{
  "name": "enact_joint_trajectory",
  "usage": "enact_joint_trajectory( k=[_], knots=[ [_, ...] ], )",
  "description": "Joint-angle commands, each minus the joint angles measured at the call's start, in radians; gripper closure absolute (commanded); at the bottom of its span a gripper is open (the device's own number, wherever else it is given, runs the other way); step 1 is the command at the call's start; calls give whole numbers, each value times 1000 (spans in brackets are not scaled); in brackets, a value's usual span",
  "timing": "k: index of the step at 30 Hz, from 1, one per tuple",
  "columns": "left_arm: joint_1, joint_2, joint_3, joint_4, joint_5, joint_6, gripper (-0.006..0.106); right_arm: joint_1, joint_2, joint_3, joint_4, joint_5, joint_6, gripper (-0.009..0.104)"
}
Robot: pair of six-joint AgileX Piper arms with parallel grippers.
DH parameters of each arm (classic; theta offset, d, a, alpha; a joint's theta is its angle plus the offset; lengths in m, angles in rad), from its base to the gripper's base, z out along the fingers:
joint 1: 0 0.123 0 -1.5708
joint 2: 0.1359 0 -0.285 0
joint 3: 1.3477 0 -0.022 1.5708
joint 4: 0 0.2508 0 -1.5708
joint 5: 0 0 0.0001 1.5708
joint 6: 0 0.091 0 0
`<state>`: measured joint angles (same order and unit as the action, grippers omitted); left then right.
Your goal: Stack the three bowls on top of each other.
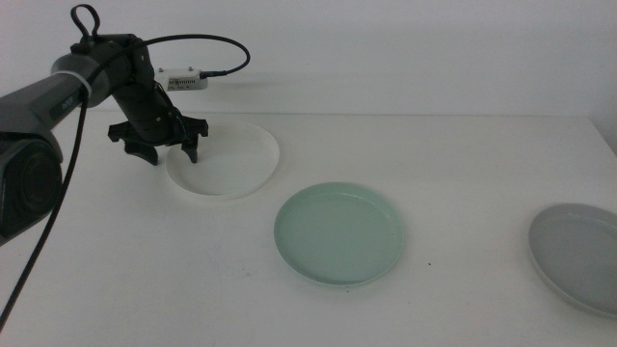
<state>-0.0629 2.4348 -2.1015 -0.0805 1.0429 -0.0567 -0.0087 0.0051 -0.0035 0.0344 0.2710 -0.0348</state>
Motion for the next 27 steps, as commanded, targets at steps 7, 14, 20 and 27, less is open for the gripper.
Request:
enact_joint_trajectory(
  k=[7, 14, 20, 27],
  knots=[
    [2, 3, -4, 5, 39, -23, 103, -1, -5, 3, -6, -9, -6, 2],
    [25, -127, -1, -63, 99, 90, 102, -1, -5, 3, -6, -9, -6, 2],
    [8, -411, 211, -91, 26, 80, 102, -1, -5, 3, -6, -9, -6, 2],
    [-112, -651, 511, -138, -93, 17, 102, -1, -5, 3, -6, -9, -6, 2]
  ],
)
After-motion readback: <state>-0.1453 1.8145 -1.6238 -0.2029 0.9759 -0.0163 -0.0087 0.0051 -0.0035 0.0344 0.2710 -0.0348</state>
